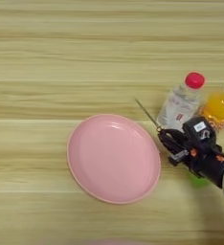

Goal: Move the objects on the table

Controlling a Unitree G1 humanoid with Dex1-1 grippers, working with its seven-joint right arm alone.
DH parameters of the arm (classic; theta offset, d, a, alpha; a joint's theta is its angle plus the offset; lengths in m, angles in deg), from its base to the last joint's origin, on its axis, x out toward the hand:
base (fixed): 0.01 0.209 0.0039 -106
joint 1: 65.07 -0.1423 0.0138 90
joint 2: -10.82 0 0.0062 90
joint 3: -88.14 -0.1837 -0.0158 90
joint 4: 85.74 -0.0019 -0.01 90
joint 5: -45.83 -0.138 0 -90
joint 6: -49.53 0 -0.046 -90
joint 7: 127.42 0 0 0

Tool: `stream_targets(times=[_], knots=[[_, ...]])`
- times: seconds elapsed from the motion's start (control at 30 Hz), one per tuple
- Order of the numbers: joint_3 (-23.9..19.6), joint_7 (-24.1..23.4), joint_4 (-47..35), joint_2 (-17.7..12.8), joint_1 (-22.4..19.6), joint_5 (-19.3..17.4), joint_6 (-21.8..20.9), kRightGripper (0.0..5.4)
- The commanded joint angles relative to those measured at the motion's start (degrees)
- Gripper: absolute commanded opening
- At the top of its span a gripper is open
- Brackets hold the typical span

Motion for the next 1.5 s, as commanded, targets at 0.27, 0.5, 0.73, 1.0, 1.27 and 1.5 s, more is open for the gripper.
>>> stream_targets(times=[0.27, 0.5, 0.73, 1.0, 1.27, 1.5], knots=[[-2.3, -1.4, 0.3, -2.1, 0.4, 0.7, -2.7, 0.85], [0.6, -2.6, 3.0, -2.4, 1.1, 3.9, -5.0, 0.85], [2.5, -2.9, 3.8, -2.3, 1.5, 5.2, -6.0, 0.85], [3.4, -3.1, 4.9, -2.6, 1.6, 6.5, -6.4, 0.85], [3.7, -3.3, 5.6, -2.7, 1.5, 7.8, -6.3, 0.85], [4.4, -3.7, 5.8, -2.6, 1.5, 8.1, -6.1, 0.85]])
